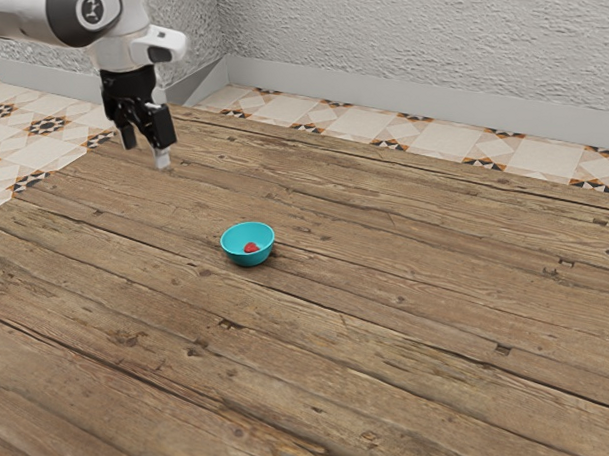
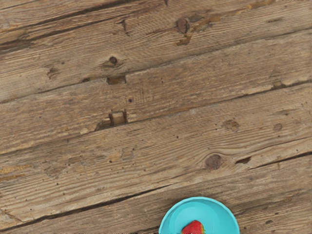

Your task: Take strawberry from the bowl

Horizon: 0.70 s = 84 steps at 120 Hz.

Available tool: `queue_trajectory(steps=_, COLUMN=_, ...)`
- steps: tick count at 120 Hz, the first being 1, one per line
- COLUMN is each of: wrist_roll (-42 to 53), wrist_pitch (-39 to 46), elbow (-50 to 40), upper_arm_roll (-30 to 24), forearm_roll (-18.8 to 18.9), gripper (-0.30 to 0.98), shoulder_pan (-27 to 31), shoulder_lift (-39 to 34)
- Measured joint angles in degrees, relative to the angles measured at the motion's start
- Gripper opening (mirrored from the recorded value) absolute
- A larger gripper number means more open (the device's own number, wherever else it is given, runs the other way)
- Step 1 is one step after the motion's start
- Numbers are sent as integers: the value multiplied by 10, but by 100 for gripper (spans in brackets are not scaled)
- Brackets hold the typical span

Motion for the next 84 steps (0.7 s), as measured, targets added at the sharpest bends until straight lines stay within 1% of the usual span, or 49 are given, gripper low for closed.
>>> queue_trajectory(steps=38, wrist_roll=-19, wrist_pitch=4, elbow=0, upper_arm_roll=0, forearm_roll=5, gripper=68, shoulder_pan=21, shoulder_lift=2)
queue_trajectory(steps=46, wrist_roll=-21, wrist_pitch=4, elbow=2, upper_arm_roll=-1, forearm_roll=7, gripper=69, shoulder_pan=26, shoulder_lift=11)
queue_trajectory(steps=52, wrist_roll=-16, wrist_pitch=5, elbow=20, upper_arm_roll=-5, forearm_roll=14, gripper=69, shoulder_pan=32, shoulder_lift=41)
queue_trajectory(steps=58, wrist_roll=-4, wrist_pitch=10, elbow=45, upper_arm_roll=-8, forearm_roll=18, gripper=69, shoulder_pan=26, shoulder_lift=74)
queue_trajectory(steps=67, wrist_roll=30, wrist_pitch=32, elbow=59, upper_arm_roll=-10, forearm_roll=22, gripper=69, shoulder_pan=15, shoulder_lift=103)
queue_trajectory(steps=76, wrist_roll=82, wrist_pitch=62, elbow=64, upper_arm_roll=-10, forearm_roll=23, gripper=69, shoulder_pan=16, shoulder_lift=122)
queue_trajectory(steps=84, wrist_roll=138, wrist_pitch=86, elbow=90, upper_arm_roll=-10, forearm_roll=16, gripper=69, shoulder_pan=18, shoulder_lift=152)
